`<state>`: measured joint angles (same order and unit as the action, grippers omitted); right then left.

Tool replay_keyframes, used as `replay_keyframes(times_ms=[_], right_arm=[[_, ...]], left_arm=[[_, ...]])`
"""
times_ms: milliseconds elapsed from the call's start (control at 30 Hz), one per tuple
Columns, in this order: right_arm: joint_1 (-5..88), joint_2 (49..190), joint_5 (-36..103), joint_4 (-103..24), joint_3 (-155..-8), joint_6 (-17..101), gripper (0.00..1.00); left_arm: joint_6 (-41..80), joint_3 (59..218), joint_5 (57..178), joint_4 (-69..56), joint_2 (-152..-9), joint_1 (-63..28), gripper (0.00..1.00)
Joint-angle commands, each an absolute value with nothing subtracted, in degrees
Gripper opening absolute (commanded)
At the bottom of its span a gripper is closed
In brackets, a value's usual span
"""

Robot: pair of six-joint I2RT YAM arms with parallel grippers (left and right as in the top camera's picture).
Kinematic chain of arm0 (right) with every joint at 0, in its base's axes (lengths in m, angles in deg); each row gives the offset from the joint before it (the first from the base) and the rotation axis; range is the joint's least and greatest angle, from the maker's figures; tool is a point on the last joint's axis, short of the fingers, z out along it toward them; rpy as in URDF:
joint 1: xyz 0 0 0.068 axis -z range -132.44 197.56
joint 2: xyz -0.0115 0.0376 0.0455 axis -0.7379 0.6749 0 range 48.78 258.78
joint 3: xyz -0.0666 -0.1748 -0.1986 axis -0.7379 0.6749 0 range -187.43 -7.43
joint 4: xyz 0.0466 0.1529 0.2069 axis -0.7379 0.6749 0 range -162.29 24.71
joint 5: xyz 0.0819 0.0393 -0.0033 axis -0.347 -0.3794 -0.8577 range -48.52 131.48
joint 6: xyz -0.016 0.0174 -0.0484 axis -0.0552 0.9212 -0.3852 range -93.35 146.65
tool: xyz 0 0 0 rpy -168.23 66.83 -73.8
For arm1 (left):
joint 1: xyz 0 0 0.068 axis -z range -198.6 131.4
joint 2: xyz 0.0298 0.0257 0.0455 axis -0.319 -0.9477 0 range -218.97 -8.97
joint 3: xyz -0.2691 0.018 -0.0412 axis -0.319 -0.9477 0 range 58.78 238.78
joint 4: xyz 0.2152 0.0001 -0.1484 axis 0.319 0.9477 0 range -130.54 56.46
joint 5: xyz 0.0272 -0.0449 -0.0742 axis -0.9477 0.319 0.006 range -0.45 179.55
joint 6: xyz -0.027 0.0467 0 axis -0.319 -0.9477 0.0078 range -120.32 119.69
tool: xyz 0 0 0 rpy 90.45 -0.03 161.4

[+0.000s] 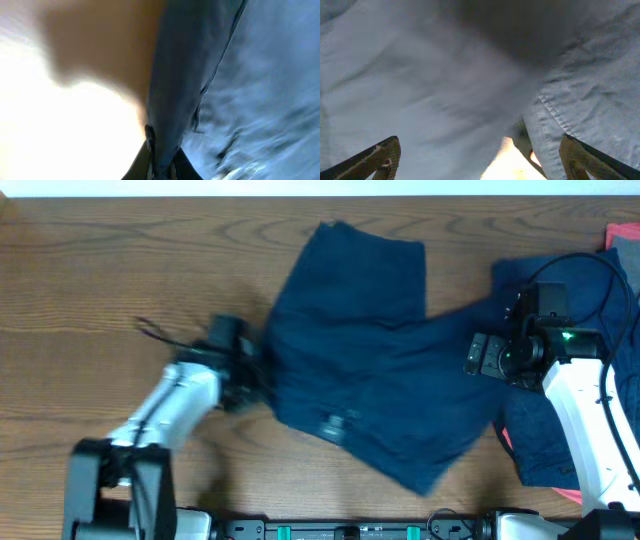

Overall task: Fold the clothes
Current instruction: 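Grasp the trousers' lower left corner with the left gripper and spread them, then grasp the right trouser leg end with the right gripper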

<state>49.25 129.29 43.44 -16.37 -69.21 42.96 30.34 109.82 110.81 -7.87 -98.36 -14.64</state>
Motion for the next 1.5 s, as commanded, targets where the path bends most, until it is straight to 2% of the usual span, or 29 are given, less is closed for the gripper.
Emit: replay_keyframes(times_ms=[0, 33, 67, 100, 167, 267, 500, 600, 867, 1133, 1300, 1467], right_arm=[[49.8, 128.8, 44.7, -16.3, -69.6, 43.3, 0.99], [49.8, 128.8, 44.7, -16.3, -69.6, 43.3, 0.99], [49.8, 128.8, 44.7, -16.2, -69.6, 43.3, 0.99], [49.8, 128.8, 44.7, -16.1, -69.6, 43.3, 0.99], [49.8, 128.8, 44.7, -15.9, -69.6, 43.3, 0.99], [49.8, 128.8, 44.2, -15.2, -69.6, 43.3, 0.99], [49.8, 128.8, 38.4, -14.2, -69.6, 43.3, 0.99], [49.7, 128.8, 35.0, -13.7, -69.6, 43.3, 0.99], [49.8, 128.9, 34.0, -13.7, -69.5, 43.3, 0.99], [49.7, 130.2, 34.0, -14.1, -69.5, 43.3, 0.99], [49.7, 131.8, 33.7, -13.9, -69.5, 44.3, 0.99], [49.7, 133.2, 32.2, -12.8, -69.5, 47.4, 0.99]], left_arm=[[23.7, 120.6, 104.3, -7.0, -96.2, -25.3, 0.06], [23.7, 123.3, 104.5, -6.7, -96.2, -28.0, 0.06], [23.7, 125.9, 104.8, -6.7, -96.2, -30.7, 0.17], [23.7, 127.6, 105.9, -6.6, -96.2, -32.5, 0.5], [23.7, 129.7, 109.5, -5.5, -96.2, -35.3, 0.99], [23.7, 129.9, 114.3, 1.9, -96.3, -36.8, 0.98], [23.7, 125.1, 113.9, 25.7, -96.7, -32.7, 0.98], [24.0, 120.9, 113.3, 29.3, -96.7, -30.3, 0.98], [34.1, 107.5, 113.1, 25.7, -96.1, -26.6, 0.98], [48.0, 98.4, 105.5, 14.3, -92.7, -26.6, 0.98], [50.4, 94.8, 102.7, 6.8, -92.5, -26.7, 1.0], [50.4, 94.3, 101.5, 5.6, -92.4, -26.7, 0.63]])
